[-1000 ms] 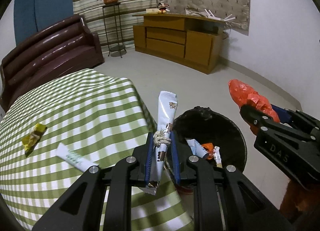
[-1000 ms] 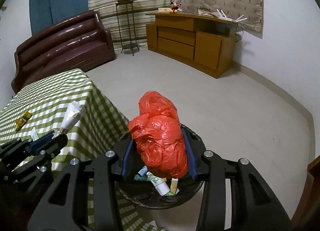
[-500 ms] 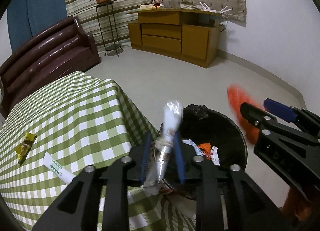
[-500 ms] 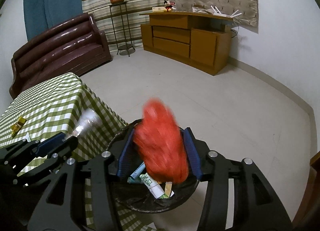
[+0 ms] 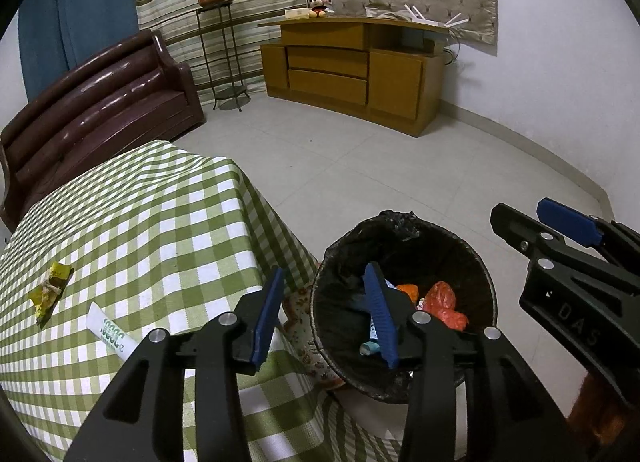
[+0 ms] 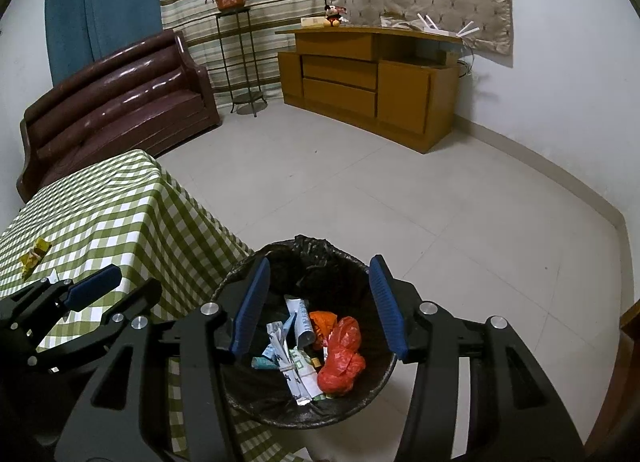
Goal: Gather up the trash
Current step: 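Move both open grippers from the bin back over the table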
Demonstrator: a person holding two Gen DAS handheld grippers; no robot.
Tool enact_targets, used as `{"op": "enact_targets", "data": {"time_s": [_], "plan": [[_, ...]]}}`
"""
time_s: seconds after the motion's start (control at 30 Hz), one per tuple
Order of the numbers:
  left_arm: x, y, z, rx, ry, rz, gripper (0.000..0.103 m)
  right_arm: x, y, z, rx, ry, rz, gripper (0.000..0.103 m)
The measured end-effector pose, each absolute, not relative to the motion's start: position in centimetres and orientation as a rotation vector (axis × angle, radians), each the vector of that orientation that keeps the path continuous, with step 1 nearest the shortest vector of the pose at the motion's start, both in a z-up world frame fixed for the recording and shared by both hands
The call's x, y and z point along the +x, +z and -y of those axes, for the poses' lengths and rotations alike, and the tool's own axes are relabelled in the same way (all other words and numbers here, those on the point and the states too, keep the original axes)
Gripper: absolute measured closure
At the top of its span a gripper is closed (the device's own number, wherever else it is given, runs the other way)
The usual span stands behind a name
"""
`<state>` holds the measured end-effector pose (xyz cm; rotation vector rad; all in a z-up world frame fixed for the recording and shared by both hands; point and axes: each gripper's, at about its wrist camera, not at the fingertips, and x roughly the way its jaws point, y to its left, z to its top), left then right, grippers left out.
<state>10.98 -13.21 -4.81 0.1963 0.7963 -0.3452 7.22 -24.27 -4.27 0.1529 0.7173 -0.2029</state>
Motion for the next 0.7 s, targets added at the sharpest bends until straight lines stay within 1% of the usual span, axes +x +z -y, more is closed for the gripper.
{"op": "enact_targets", "data": {"time_s": [0.33,0.6,0.7], "plan": [[10.8,-4.1,12.2,0.185,-0.335,-0.787,0.06,7.0,-3.8,23.9,0.147,-0.196,-0.713,0.052],[10.3,-3.2,9.7,0.161,-0.297,-0.774,0.06,7.0,-3.3,22.2,0.123,-0.167,-0.712,0.052],[10.1,-2.9,8.2,0.154,-0.273,-0.77,0.056,7.2,-3.1,21.0,0.109,-0.144,-0.713,0.052]]}}
